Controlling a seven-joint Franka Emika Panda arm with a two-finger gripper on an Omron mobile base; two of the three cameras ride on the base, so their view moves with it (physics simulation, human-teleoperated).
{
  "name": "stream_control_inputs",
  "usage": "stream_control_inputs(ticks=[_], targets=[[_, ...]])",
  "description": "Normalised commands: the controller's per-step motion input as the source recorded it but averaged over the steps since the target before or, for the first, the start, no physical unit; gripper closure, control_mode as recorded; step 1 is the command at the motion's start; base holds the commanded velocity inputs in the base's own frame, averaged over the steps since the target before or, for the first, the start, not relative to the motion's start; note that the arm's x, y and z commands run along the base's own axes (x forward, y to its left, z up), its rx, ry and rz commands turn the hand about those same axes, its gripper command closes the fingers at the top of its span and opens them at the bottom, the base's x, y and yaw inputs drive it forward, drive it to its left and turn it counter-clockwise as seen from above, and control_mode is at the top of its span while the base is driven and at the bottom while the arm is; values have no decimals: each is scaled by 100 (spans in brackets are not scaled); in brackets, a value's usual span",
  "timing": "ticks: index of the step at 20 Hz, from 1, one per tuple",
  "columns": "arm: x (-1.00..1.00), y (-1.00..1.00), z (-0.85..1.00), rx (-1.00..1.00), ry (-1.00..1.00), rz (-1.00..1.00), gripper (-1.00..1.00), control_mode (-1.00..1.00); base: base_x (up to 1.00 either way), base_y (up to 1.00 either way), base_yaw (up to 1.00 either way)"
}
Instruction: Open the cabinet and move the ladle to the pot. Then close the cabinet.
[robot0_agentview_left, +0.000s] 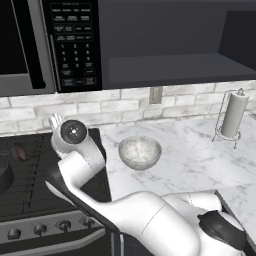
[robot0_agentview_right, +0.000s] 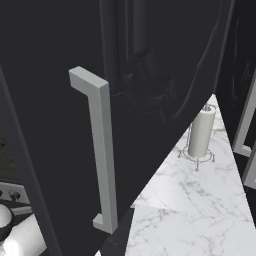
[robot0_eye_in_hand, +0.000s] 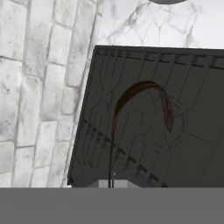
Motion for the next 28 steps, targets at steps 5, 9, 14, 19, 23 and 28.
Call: stream_control_inputs(ticks=[5, 9, 14, 19, 23, 28], targets=[[5, 30, 0, -6, 0, 0, 100, -100, 0, 0, 0], [6, 22, 0, -4, 0, 0, 100, -100, 0, 0, 0], [1, 0, 0, 0, 2, 0, 100, -100, 0, 0, 0], [0, -15, 2, 2, 1, 0, 100, -100, 0, 0, 0], [-5, -32, 2, 3, 0, 0, 100, -100, 0, 0, 0], [-17, -28, 2, 2, 0, 0, 100, -100, 0, 0, 0]])
